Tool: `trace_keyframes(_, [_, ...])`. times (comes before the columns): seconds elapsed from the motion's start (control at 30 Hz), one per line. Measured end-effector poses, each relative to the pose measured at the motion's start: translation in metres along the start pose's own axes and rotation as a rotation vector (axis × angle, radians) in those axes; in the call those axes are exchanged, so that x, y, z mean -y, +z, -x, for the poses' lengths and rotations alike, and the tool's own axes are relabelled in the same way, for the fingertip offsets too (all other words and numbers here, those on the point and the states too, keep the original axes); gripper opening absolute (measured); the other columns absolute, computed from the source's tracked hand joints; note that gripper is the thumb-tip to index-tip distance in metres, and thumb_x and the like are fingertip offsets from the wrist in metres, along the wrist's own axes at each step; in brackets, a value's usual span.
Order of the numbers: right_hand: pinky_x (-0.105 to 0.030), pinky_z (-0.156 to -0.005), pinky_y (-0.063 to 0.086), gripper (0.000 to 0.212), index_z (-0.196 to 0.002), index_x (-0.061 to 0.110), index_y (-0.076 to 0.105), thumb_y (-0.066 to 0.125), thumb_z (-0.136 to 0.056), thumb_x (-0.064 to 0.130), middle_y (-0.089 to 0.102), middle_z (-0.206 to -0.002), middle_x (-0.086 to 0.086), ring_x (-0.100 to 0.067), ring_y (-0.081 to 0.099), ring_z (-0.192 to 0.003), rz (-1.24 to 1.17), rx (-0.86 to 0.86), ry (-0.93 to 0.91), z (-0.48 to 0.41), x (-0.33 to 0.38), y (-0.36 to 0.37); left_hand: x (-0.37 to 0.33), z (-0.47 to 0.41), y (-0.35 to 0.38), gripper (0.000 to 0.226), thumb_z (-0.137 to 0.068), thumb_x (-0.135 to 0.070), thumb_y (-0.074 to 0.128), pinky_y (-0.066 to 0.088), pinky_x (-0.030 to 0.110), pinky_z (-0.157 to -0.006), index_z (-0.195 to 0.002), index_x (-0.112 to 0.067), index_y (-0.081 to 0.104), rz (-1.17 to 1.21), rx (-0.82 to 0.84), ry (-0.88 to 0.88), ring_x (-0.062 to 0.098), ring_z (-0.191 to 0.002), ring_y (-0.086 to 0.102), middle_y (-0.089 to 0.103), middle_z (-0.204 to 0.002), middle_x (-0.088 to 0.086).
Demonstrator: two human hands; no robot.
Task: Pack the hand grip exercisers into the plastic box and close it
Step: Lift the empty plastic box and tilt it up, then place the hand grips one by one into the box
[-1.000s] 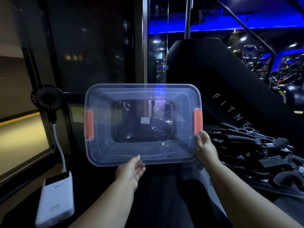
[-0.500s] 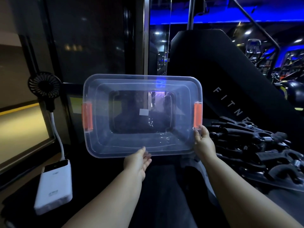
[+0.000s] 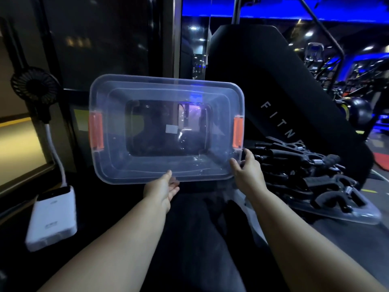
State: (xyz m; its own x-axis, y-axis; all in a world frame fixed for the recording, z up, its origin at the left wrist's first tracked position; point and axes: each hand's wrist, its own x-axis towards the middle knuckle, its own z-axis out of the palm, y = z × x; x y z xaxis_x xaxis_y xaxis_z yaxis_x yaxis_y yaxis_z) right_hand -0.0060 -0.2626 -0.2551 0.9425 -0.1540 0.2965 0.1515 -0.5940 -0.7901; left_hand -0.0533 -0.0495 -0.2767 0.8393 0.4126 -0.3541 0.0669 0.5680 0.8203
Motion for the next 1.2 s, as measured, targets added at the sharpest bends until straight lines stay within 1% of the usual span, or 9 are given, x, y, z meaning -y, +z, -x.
trace_keyframes(0.07, [-0.043,-0.086,0.051,0.063,-0.132,0.028,0.045,0.049,-0.078,0.060,0.060,-0.114,-0.010,-0.027,0.060,-0.098,0.045,-0.023,-0.034,0.006,-0.002,-0.010,0.002,0.000,0.002,0.015,-0.093,-0.014,0.059,0.049,0.037,-0.082,-0.081,-0.006,0.054,-0.008,0.004,0.008,0.025,-0.085,0.061,0.061,-0.084,0.010])
trace_keyframes(0.2, [-0.036,-0.091,0.046,0.053,-0.136,0.025,0.046,0.054,-0.090,0.049,0.051,-0.124,-0.007,-0.023,0.056,-0.110,0.147,-0.101,-0.054,0.015,-0.014,-0.034,0.006,0.000,0.006,0.015,-0.092,-0.016,0.060,0.050,0.036,-0.083,-0.080,-0.008,0.055,-0.020,-0.012,0.038,0.020,-0.077,0.062,0.061,-0.082,0.008])
trace_keyframes(0.33, [-0.033,-0.089,0.045,0.046,-0.130,0.024,0.050,0.054,-0.091,0.048,0.050,-0.123,-0.004,-0.021,0.057,-0.109,0.156,-0.160,-0.060,0.022,-0.026,-0.054,0.006,0.001,0.011,0.016,-0.095,-0.011,0.056,0.050,0.040,-0.087,-0.080,-0.007,0.051,0.065,-0.025,0.017,0.020,-0.075,0.059,0.056,-0.079,0.010])
trace_keyframes(0.43, [-0.031,-0.085,0.042,0.039,-0.125,0.023,0.054,0.054,-0.092,0.044,0.051,-0.120,-0.003,-0.020,0.053,-0.109,0.216,-0.224,-0.086,0.022,-0.028,-0.071,0.013,0.004,0.019,0.016,-0.098,-0.007,0.048,0.048,0.045,-0.090,-0.082,-0.006,0.048,0.125,-0.016,-0.037,0.025,-0.082,0.060,0.053,-0.081,0.010])
trace_keyframes(0.53, [-0.033,-0.089,0.041,0.034,-0.121,0.024,0.057,0.055,-0.092,0.042,0.052,-0.119,-0.003,-0.021,0.050,-0.113,0.257,-0.303,-0.129,0.016,-0.029,-0.089,0.018,0.004,0.023,0.008,-0.098,-0.007,0.047,0.049,0.044,-0.087,-0.091,-0.003,0.049,0.136,-0.043,-0.034,0.027,-0.093,0.059,0.053,-0.082,0.009])
trace_keyframes(0.7, [-0.040,-0.101,0.032,0.041,-0.126,0.022,0.054,0.052,-0.093,0.045,0.050,-0.127,-0.007,-0.028,0.037,-0.125,0.454,-0.376,-0.110,-0.002,-0.033,-0.109,0.017,0.004,0.022,0.017,-0.097,-0.004,0.047,0.049,0.044,-0.083,-0.080,-0.007,0.047,0.154,-0.077,-0.024,0.022,-0.072,0.060,0.051,-0.077,0.008])
trace_keyframes(0.87, [-0.048,-0.103,0.023,0.051,-0.134,0.028,0.047,0.048,-0.091,0.054,0.041,-0.142,-0.007,-0.028,0.026,-0.133,0.753,-0.263,0.013,-0.022,-0.040,-0.115,0.017,0.004,0.018,0.014,-0.093,-0.004,0.051,0.050,0.037,-0.081,-0.080,-0.006,0.050,0.145,-0.086,-0.007,0.020,-0.069,0.062,0.055,-0.074,0.010])
trace_keyframes(1.0, [-0.053,-0.107,0.020,0.056,-0.137,0.028,0.042,0.040,-0.091,0.060,0.032,-0.150,-0.009,-0.031,0.020,-0.138,0.806,-0.204,0.167,-0.031,-0.045,-0.113,0.012,0.009,0.015,0.012,-0.090,-0.004,0.057,0.048,0.033,-0.083,-0.079,-0.005,0.053,0.127,-0.013,-0.056,0.017,-0.073,0.061,0.058,-0.076,0.011])
trace_keyframes(1.2, [-0.048,-0.103,0.025,0.042,-0.134,0.027,0.046,0.038,-0.098,0.045,0.042,-0.142,-0.011,-0.032,0.025,-0.134,0.822,-0.224,0.157,-0.033,-0.045,-0.114,0.005,0.010,0.007,0.008,-0.091,-0.007,0.058,0.047,0.033,-0.086,-0.084,-0.004,0.055,0.103,0.047,-0.108,0.021,-0.080,0.061,0.062,-0.082,0.016])
